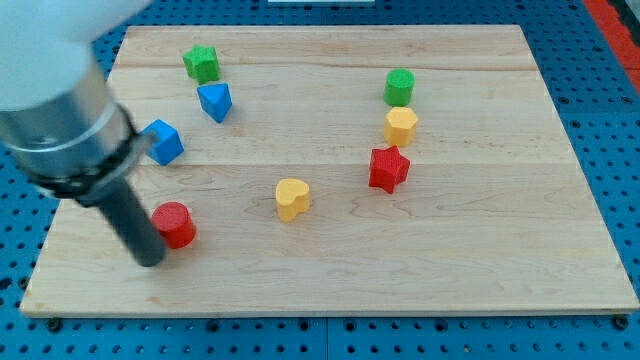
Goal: Move the blue cube diagonally to the red circle
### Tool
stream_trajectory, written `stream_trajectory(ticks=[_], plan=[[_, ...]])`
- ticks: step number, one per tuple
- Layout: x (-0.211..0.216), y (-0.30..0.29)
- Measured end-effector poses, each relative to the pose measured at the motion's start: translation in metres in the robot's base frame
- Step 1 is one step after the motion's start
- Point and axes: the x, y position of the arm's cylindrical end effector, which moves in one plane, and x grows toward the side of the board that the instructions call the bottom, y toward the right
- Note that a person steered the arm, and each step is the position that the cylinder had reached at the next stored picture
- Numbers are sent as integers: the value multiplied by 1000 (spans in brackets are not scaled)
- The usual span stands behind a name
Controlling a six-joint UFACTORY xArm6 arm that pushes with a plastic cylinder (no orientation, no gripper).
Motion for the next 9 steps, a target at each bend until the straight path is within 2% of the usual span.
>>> stream_trajectory(ticks=[2, 3, 4, 5, 6, 8, 9], plan=[[-32, 19], [-33, 43], [-25, 2], [10, -100], [-51, -143], [-163, -138], [-158, -78]])
